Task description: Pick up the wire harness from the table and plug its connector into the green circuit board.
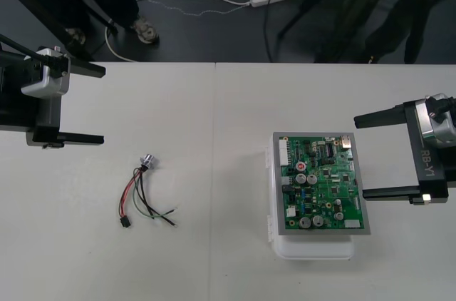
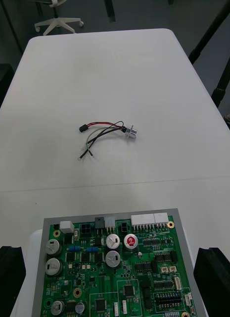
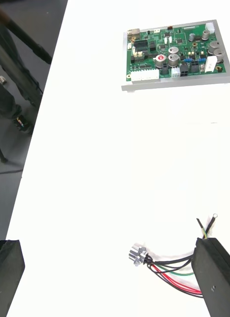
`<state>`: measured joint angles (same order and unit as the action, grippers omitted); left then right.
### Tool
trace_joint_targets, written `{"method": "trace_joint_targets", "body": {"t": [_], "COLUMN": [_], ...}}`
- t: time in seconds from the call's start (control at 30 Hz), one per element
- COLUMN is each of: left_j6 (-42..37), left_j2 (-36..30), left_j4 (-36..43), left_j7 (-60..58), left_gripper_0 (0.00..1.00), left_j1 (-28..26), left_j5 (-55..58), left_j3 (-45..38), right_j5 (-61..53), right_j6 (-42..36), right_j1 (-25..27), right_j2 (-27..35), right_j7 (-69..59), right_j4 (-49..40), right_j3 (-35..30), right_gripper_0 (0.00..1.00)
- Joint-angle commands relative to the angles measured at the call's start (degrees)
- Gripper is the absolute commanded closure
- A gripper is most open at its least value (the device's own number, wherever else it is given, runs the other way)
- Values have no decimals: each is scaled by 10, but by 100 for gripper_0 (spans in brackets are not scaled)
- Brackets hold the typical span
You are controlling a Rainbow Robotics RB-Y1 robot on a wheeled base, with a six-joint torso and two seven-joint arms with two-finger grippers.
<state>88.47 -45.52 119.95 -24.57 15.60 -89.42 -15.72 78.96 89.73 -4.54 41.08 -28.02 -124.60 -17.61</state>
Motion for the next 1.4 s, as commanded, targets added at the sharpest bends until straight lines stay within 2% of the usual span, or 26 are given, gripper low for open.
{"method": "trace_joint_targets", "body": {"t": [0.03,1.2,1.27,1.3,1.4], "left_j6": [15,15,15,15,15], "left_j2": [-23,-23,-23,-4,2], "left_j4": [3,3,3,-9,-11], "left_j7": [-4,-4,-4,-4,-4], "left_gripper_0": [0,0,0,0,0], "left_j1": [15,15,15,-13,-17], "left_j5": [3,3,3,1,1], "left_j3": [6,6,6,17,12], "right_j5": [1,1,6,7,7], "right_j6": [3,3,3,3,3], "right_j1": [-11,-11,11,14,11], "right_j2": [15,15,1,-1,1], "right_j7": [-21,-21,-19,-17,-14], "right_j4": [-12,-12,1,3,5], "right_j3": [-15,-15,2,5,7], "right_gripper_0": [0,0,0,0,0]}}
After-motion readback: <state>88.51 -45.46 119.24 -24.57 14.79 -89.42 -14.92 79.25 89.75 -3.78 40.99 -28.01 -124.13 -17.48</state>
